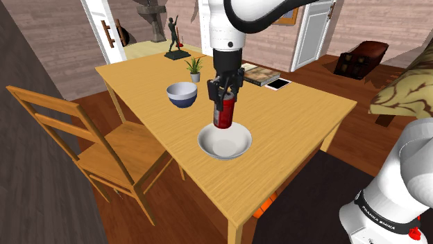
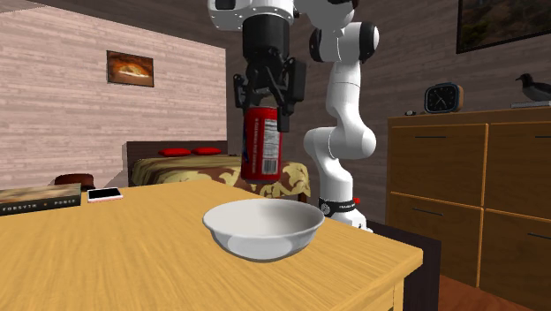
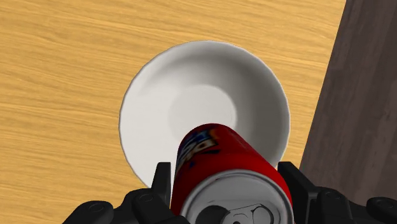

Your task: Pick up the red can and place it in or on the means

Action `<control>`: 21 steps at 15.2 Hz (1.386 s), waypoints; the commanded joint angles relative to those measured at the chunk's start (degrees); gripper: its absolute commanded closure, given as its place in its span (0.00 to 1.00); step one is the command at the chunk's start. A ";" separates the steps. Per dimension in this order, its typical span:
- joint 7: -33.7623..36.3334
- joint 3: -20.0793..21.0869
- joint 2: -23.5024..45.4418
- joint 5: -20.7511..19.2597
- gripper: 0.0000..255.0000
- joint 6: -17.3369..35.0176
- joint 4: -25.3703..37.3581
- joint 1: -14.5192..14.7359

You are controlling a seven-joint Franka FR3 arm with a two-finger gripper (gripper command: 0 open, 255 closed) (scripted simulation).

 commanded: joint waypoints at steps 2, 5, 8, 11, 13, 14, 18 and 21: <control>0.12 0.16 0.22 0.02 1.00 2.35 -2.07 0.09; 0.14 0.26 0.58 0.00 1.00 4.67 -4.03 0.12; 0.18 0.36 1.06 -0.04 1.00 6.99 -5.88 0.15; 0.20 0.40 1.27 -0.06 1.00 7.88 -6.57 0.16; 0.20 0.40 1.27 -0.06 1.00 7.88 -6.56 0.16; 0.20 0.40 1.27 -0.06 1.00 7.88 -6.56 0.16; 0.19 0.40 1.27 -0.06 0.00 7.88 -6.57 0.15; 0.19 0.40 1.26 -0.06 0.00 7.87 -6.56 0.15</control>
